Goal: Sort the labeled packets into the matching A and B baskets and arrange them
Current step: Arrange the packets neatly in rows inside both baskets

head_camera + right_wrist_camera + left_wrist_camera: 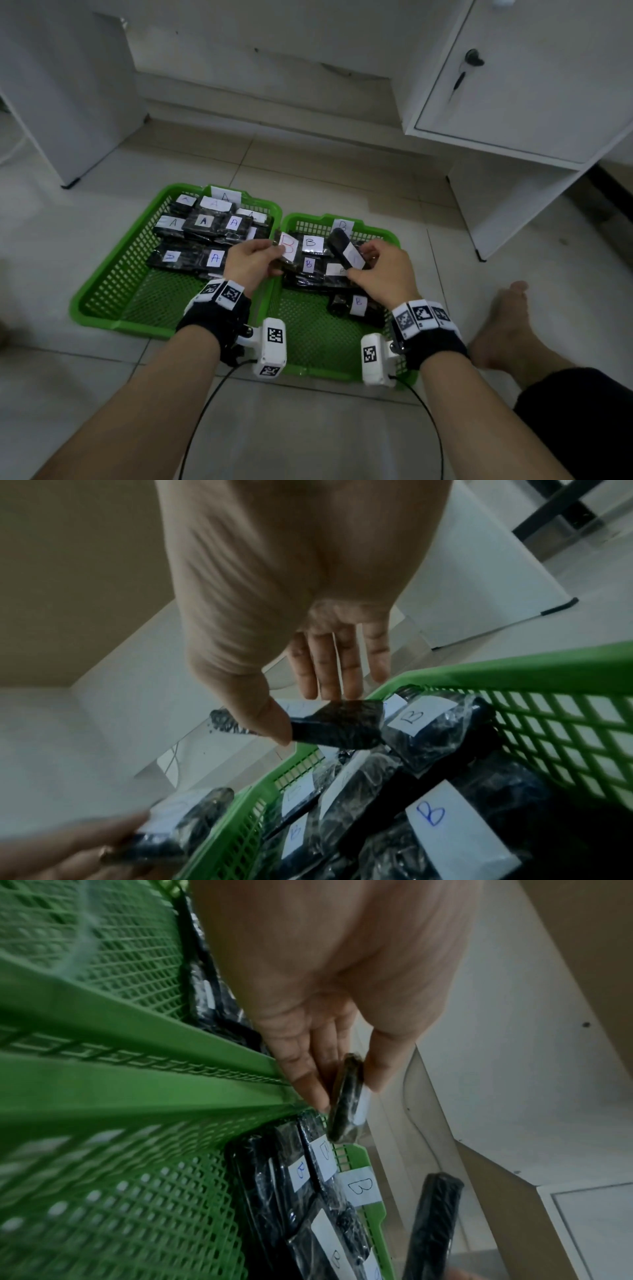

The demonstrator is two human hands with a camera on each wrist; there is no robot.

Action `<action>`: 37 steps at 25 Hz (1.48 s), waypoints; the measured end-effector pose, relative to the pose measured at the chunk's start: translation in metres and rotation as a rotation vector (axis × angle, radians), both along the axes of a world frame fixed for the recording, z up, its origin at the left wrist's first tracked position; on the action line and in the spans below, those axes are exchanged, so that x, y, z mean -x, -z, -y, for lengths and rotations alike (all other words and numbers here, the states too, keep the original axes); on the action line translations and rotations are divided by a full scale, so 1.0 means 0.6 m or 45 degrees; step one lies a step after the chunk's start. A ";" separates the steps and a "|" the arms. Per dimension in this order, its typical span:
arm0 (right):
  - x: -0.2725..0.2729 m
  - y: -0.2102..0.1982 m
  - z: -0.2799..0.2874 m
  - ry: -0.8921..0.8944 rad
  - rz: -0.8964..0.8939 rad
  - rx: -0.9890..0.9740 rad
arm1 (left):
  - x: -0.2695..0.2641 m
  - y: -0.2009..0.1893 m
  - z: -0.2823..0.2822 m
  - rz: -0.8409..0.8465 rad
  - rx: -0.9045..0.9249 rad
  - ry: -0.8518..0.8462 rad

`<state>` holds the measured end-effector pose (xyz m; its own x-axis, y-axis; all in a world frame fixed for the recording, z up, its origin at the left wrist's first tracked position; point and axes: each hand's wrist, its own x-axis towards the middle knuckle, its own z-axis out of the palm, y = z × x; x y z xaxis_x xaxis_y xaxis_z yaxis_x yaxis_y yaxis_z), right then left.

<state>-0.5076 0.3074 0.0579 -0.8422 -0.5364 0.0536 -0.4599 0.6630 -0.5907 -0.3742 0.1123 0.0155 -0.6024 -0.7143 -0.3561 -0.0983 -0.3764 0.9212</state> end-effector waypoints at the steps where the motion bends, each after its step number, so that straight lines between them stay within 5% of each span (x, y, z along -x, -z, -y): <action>1: 0.006 -0.006 0.009 -0.021 -0.100 -0.054 | 0.005 0.001 0.003 0.015 0.013 -0.031; 4: 0.022 -0.015 0.052 -0.159 -0.331 -0.220 | 0.010 0.006 0.011 0.032 -0.113 -0.137; 11: 0.066 0.051 0.143 -0.315 -0.374 -0.351 | 0.017 0.012 0.011 0.083 -0.052 -0.097; 16: 0.077 0.065 0.147 -0.349 -0.300 -0.187 | 0.018 0.010 0.008 0.260 0.445 0.021; 21: 0.106 0.039 0.082 -0.031 -0.295 0.058 | 0.059 -0.003 -0.010 0.359 0.770 0.233; 29: 0.092 0.062 -0.012 -0.119 -0.185 -0.206 | 0.104 -0.014 -0.026 1.048 1.509 0.742; 34: 0.092 0.062 -0.021 -0.174 -0.111 -0.229 | 0.114 -0.005 -0.032 1.108 1.537 0.891; 37: 0.090 0.068 -0.021 -0.171 -0.165 -0.181 | 0.104 -0.014 -0.040 1.002 1.634 0.750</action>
